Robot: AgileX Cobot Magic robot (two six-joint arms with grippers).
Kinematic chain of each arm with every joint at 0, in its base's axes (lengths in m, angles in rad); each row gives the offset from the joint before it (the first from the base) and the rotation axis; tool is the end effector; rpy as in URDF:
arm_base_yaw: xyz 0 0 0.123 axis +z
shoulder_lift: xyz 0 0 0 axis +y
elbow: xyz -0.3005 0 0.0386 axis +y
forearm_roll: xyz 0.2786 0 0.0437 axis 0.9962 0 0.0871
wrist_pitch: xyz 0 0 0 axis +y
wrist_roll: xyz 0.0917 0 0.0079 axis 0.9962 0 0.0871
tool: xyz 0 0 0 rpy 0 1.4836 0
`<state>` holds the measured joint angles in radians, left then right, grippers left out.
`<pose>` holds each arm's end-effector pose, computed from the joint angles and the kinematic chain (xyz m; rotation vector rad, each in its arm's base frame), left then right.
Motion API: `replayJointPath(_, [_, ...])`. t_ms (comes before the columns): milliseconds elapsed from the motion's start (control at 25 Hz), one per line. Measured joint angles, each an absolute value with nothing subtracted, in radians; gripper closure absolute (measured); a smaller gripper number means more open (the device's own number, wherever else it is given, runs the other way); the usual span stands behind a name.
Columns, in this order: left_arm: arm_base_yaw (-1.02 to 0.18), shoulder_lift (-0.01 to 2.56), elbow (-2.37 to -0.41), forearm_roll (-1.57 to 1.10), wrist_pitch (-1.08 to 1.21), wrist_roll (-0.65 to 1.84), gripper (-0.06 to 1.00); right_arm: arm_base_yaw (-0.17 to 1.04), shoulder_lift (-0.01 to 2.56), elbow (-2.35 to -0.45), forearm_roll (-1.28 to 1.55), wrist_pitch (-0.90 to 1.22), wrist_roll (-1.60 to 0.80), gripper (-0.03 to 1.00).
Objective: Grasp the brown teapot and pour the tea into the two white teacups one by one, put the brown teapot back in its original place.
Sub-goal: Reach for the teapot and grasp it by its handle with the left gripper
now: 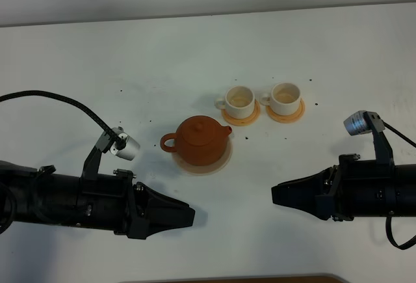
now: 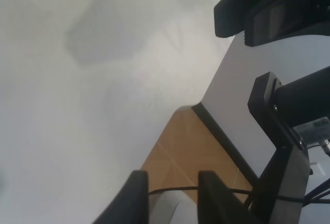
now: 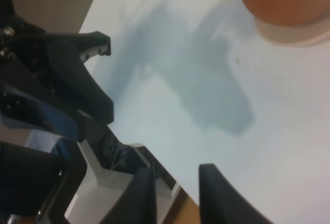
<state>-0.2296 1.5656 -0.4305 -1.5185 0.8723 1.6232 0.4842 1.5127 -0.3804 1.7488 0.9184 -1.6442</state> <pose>0.1987 -0.1188 0.1365 0.7154 2.3951 -1.1823 0.1595 0.1653 0.1498 -0.7680 2.2936 1.3974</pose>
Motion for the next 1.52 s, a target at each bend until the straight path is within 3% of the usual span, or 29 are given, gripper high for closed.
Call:
replayJointPath(1000, [-0.230,1.566,-0.434,-1.518,0.872,1.596,0.67,0.484,1.513,-0.380,1.758,0.918,-1.644,0.73])
replayJointPath(1520, [-0.230,1.568,-0.597,-1.446,0.791,1.397,0.67,0.484,1.515,-0.439,1.771,0.855,-1.644,0.73])
